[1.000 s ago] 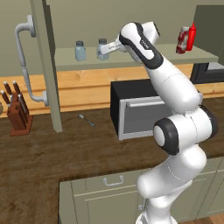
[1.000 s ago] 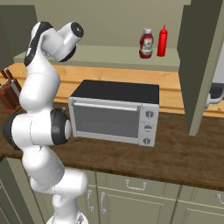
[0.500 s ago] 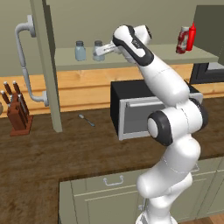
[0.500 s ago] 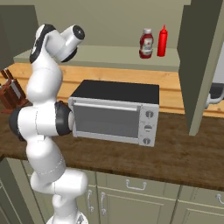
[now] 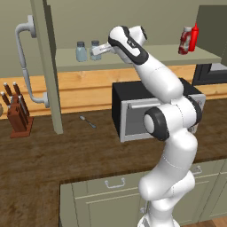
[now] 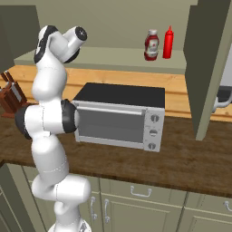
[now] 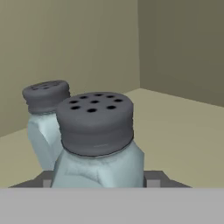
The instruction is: Put the shaker and condiment bottle from the counter next to their counterparts in the cabinet.
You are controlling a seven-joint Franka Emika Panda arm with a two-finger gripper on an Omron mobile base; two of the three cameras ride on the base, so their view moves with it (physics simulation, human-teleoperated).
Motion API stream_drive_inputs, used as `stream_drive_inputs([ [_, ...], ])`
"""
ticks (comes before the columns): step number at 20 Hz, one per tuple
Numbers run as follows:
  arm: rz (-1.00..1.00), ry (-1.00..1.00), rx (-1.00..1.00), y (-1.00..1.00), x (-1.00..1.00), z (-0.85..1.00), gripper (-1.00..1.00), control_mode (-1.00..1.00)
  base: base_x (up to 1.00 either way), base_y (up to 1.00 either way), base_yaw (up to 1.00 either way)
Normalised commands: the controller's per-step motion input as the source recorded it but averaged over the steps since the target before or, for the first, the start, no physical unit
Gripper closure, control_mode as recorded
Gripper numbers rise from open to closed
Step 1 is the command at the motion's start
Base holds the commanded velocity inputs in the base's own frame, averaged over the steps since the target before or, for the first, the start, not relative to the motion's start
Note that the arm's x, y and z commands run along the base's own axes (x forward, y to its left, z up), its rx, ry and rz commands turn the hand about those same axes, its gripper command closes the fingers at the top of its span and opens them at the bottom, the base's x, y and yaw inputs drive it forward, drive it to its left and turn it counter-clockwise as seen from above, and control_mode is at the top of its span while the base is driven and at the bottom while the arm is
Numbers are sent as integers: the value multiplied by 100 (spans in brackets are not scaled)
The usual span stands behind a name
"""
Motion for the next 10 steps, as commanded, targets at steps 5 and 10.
stream_drive_inputs([
  [5, 0, 0, 0, 14, 45, -12, 100, -100, 0, 0, 0],
  [10, 0, 0, 0, 16, 43, -17, -100, -100, 0, 0, 0],
])
